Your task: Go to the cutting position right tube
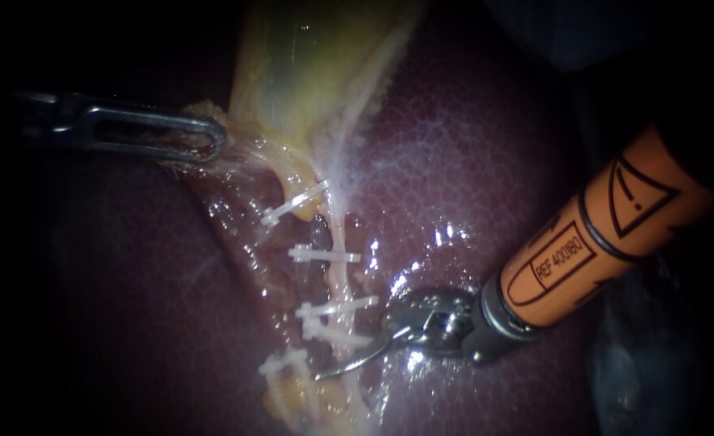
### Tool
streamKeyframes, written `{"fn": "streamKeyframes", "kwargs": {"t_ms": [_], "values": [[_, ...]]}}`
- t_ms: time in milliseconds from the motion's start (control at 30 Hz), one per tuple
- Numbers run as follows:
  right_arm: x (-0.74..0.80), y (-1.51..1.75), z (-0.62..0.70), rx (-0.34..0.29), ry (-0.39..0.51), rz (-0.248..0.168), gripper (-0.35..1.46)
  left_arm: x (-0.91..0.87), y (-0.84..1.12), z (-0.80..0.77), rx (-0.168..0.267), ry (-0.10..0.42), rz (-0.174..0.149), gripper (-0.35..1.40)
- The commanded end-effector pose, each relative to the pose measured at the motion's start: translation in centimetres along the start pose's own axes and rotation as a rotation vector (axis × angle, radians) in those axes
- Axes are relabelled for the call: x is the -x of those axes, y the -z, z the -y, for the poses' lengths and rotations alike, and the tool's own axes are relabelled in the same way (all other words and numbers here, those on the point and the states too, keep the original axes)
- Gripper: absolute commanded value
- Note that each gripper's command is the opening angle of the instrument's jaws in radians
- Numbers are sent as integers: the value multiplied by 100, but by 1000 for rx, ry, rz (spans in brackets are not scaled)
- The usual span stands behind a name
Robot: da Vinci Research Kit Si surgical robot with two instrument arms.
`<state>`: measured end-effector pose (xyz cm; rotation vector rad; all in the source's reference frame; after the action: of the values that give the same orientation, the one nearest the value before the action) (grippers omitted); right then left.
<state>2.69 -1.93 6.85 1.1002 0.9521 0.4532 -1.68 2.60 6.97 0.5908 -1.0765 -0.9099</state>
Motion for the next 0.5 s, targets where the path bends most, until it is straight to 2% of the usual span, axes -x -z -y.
{"fn": "streamKeyframes", "kwargs": {"t_ms": [33,267,500], "values": [[0,0,0,0,0,-1,136,0,0,0,0,0,0,-35],[-10,9,-3,20,-7,-21,136,0,0,0,0,0,0,-35],[-41,36,-19,63,-31,-78,138,0,1,0,0,0,0,-35]]}}
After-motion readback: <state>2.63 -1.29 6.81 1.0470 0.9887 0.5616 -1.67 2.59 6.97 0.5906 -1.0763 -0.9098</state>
